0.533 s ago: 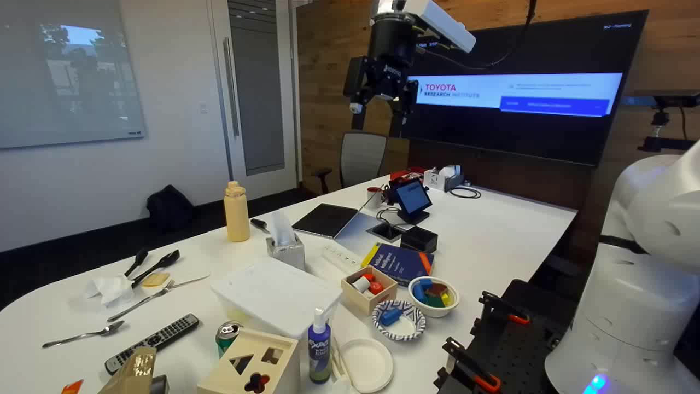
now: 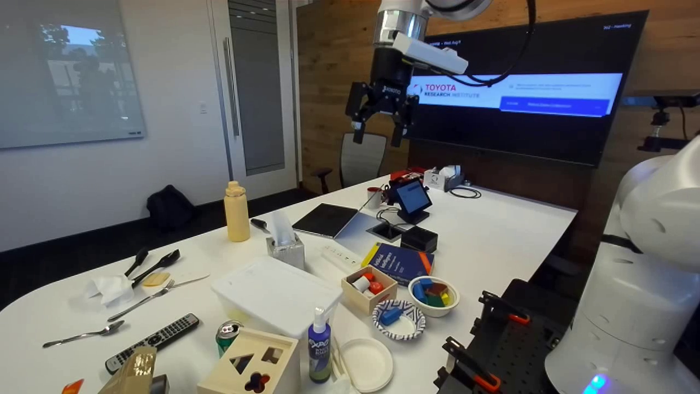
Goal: Move one blue block to the plate to the left
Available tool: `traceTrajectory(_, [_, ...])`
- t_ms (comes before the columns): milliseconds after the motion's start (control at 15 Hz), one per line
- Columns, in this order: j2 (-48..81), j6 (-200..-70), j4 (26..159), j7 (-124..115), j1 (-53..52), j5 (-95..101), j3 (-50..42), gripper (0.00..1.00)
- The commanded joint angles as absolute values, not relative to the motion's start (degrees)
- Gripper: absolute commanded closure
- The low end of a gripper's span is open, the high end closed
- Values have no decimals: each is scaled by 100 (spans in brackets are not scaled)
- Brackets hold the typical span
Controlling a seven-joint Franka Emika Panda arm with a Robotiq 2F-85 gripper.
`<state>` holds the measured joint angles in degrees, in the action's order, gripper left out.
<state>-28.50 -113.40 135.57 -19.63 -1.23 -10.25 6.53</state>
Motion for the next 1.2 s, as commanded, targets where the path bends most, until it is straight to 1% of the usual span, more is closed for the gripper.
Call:
traceTrajectory(0, [-2518, -12290, 14114, -2295, 520, -397, 481, 0])
traceTrajectory(267, [-1764, -13621, 14632, -2768, 1281, 291, 80, 0])
traceTrajectory(467, [-919, -14639, 14654, -3422, 1650, 564, -132, 0])
traceTrajectory(600, [-401, -15016, 14530, -3945, 1773, 908, -219, 0])
traceTrajectory(867, [474, -15049, 14288, -4916, 1596, 1621, -669, 0])
traceTrajectory(1133, [1157, -14995, 14120, -4860, 1307, 1398, -1107, 0])
